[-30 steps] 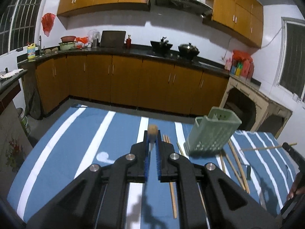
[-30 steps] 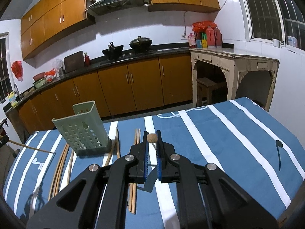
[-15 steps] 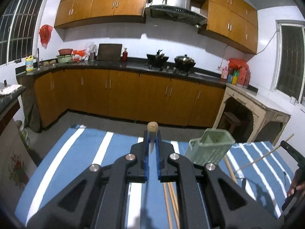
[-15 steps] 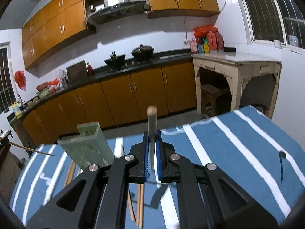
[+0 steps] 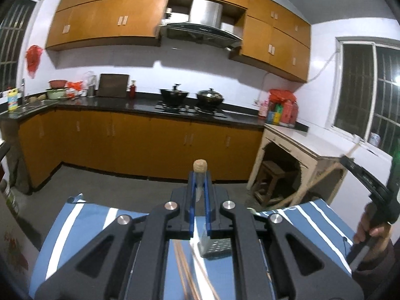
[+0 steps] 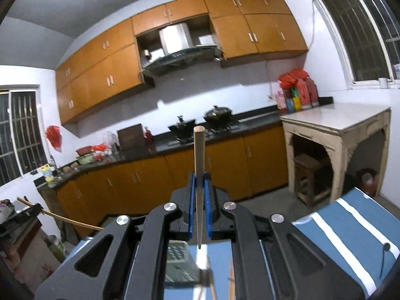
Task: Organize utensils
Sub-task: 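Carry both chopsticks over the green caddy and lower them in upright, then open both tools to release the chopsticks into the caddy, then grasp another wooden chopstick with each tool from the table, then lift the chopstick in the left tool while the right tool lifts its chopstick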
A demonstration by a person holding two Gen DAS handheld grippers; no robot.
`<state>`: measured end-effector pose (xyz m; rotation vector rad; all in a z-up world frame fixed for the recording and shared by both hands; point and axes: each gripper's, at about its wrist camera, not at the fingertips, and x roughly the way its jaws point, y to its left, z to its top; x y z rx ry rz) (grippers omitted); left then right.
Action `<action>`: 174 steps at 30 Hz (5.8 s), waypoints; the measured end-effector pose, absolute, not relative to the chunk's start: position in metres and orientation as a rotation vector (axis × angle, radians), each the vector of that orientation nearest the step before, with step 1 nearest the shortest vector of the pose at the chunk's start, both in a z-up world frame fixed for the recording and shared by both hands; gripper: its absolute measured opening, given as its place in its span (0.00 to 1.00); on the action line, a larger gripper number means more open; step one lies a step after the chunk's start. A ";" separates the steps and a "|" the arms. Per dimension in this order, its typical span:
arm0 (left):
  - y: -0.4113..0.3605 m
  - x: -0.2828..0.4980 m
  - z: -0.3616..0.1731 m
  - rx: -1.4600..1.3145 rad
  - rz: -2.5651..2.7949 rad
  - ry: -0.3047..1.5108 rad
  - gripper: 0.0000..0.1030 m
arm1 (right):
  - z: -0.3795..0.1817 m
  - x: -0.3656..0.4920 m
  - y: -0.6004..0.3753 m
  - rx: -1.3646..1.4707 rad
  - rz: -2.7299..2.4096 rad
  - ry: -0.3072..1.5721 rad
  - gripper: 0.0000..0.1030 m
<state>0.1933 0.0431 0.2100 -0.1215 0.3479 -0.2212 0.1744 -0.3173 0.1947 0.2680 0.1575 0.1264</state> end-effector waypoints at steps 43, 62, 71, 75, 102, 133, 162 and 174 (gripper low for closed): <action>-0.020 0.289 0.129 -0.052 -0.284 0.639 0.08 | 0.117 0.245 -0.276 0.238 0.174 0.428 0.09; 0.003 0.235 0.141 -0.094 -0.201 0.526 0.25 | 0.121 0.184 -0.313 0.221 0.112 0.357 0.32; 0.039 0.195 0.092 -0.038 -0.060 0.548 0.33 | 0.050 0.167 -0.342 0.224 0.016 0.518 0.32; 0.055 0.203 0.045 -0.072 -0.028 0.667 0.33 | 0.007 0.180 -0.345 0.251 0.015 0.660 0.31; 0.035 0.221 -0.066 -0.091 -0.089 0.900 0.28 | -0.077 0.207 -0.328 0.149 -0.088 0.879 0.07; 0.042 0.229 -0.090 0.012 0.024 0.893 0.09 | -0.079 0.197 -0.330 0.143 -0.081 0.858 0.07; 0.039 0.220 -0.089 0.031 0.048 0.893 0.08 | -0.080 0.171 -0.330 0.138 -0.066 0.860 0.08; 0.045 0.210 -0.068 0.047 0.042 0.870 0.08 | -0.056 0.159 -0.330 0.111 -0.054 0.791 0.07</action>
